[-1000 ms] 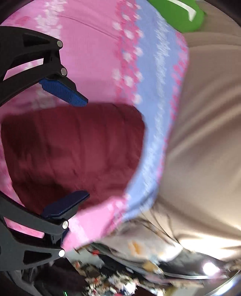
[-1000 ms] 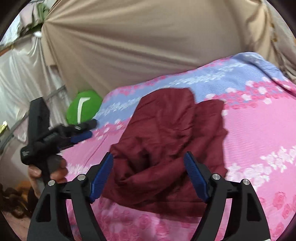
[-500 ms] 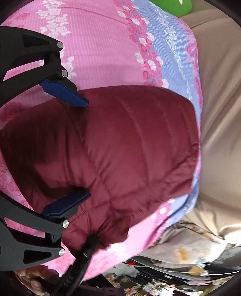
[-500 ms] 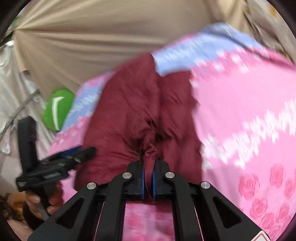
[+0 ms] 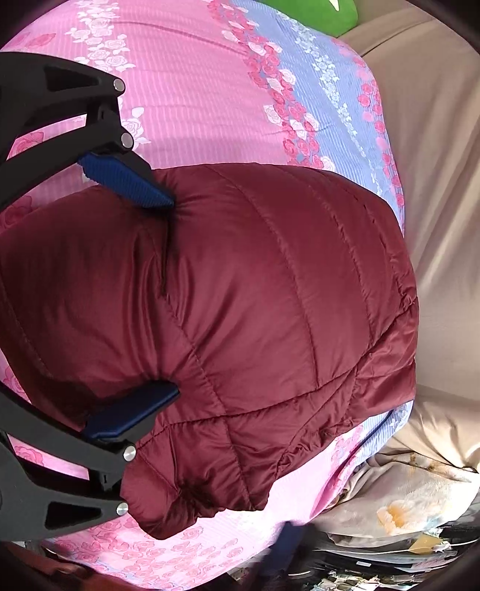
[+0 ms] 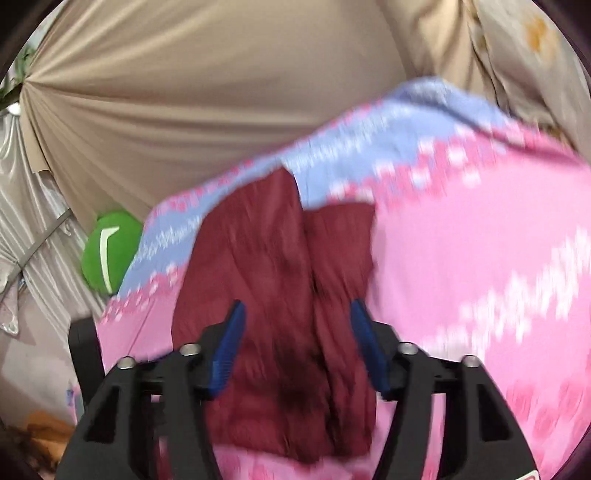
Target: Fold large clothes
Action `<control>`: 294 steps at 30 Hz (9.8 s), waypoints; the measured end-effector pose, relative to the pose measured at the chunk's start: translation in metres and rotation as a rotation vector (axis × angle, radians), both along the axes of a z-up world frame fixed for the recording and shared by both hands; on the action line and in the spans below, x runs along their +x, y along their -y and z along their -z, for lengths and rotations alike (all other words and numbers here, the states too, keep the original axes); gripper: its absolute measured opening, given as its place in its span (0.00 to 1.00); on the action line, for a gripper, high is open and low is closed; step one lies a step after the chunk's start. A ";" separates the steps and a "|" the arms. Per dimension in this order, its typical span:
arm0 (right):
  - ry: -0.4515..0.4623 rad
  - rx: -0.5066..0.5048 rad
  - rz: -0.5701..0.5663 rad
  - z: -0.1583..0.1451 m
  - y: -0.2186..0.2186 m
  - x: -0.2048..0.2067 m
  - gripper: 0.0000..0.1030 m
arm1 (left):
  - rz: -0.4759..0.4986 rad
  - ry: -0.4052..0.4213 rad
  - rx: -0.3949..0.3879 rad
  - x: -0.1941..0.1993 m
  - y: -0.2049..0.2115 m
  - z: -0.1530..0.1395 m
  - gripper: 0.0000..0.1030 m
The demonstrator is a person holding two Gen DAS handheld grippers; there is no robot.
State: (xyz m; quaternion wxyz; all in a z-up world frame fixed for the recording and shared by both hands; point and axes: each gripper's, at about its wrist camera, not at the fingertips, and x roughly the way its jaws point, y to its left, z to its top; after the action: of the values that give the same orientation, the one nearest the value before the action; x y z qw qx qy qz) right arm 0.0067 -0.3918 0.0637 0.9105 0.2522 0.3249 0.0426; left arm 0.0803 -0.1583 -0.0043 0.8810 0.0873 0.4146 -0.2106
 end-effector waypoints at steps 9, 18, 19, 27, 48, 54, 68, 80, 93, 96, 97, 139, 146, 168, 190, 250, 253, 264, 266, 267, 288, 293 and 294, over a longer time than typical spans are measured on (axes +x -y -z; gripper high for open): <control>-0.151 -0.008 -0.006 0.026 -0.033 0.117 0.55 | -0.016 0.006 0.007 -0.002 0.002 0.000 0.92; -0.079 -0.032 0.061 0.026 -0.032 0.105 0.08 | 0.002 0.010 0.001 -0.001 0.004 0.000 0.94; -0.112 -0.044 0.068 0.037 -0.032 0.110 0.09 | 0.005 0.015 0.002 -0.001 0.006 0.000 0.94; -0.161 -0.059 0.101 0.043 -0.030 0.104 0.23 | 0.002 0.022 0.023 -0.001 0.011 0.003 0.96; -0.195 -0.160 0.027 0.045 -0.064 -0.010 0.16 | -0.003 0.029 0.045 0.000 0.012 0.005 0.96; -0.233 -0.227 0.003 0.053 -0.073 -0.022 0.17 | -0.004 0.032 0.043 -0.001 0.012 0.005 0.96; -0.220 -0.211 0.043 0.036 -0.068 -0.037 0.20 | -0.011 0.001 0.015 -0.009 -0.001 -0.003 0.95; -0.245 -0.149 0.071 0.042 -0.051 -0.042 0.45 | -0.064 -0.105 -0.144 -0.016 -0.064 -0.016 0.95; -0.150 -0.162 0.068 0.024 -0.054 -0.036 0.06 | -0.062 -0.098 -0.101 -0.014 -0.052 -0.008 0.95; -0.274 -0.179 0.042 0.061 -0.058 -0.023 0.10 | -0.056 -0.122 -0.103 -0.012 -0.048 -0.001 0.96; -0.289 -0.177 0.043 0.071 -0.060 -0.021 0.10 | -0.053 -0.128 -0.102 -0.012 -0.047 0.000 0.96; -0.331 -0.060 -0.035 0.084 -0.049 0.015 0.77 | -0.048 -0.202 -0.110 0.026 -0.029 0.020 0.96; -0.323 -0.066 -0.041 0.085 -0.050 0.021 0.77 | -0.049 -0.191 -0.108 0.027 -0.027 0.024 0.96; -0.303 0.069 -0.061 0.084 -0.039 0.011 0.32 | -0.054 -0.245 -0.269 0.031 -0.086 0.002 0.95; 0.042 -0.028 -0.100 -0.021 -0.072 0.000 0.15 | 0.227 0.049 -0.340 0.023 -0.064 -0.096 0.37; -0.034 -0.016 -0.076 0.021 -0.149 0.220 0.45 | -0.263 0.045 -0.133 0.132 -0.154 -0.003 0.77; -0.043 -0.057 -0.118 0.018 -0.166 0.244 0.62 | -0.266 0.036 -0.160 0.123 -0.156 -0.007 0.77; 0.024 0.019 -0.060 0.034 -0.155 0.224 0.02 | -0.242 -0.008 -0.117 0.105 -0.168 0.016 0.85; -0.049 0.000 -0.030 0.061 -0.153 0.225 0.02 | -0.232 -0.012 -0.113 0.109 -0.165 0.021 0.85; -0.079 -0.009 -0.024 0.074 -0.152 0.227 0.02 | -0.221 -0.003 -0.105 0.111 -0.161 0.021 0.85; -0.119 -0.303 -0.191 0.039 -0.193 0.148 0.07 | -0.312 0.070 -0.104 0.093 -0.190 -0.016 0.89; -0.223 -0.348 -0.166 0.083 -0.187 0.154 0.02 | -0.322 0.028 -0.048 0.110 -0.184 0.013 0.91; -0.226 -0.352 -0.158 0.082 -0.187 0.153 0.02 | -0.335 0.034 -0.045 0.108 -0.184 0.015 0.91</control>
State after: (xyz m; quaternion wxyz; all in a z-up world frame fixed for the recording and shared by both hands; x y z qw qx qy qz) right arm 0.1598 -0.2047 -0.0185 0.8920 0.0663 0.4462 0.0280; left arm 0.1886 0.0257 -0.0195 0.9124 0.0009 0.4036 -0.0685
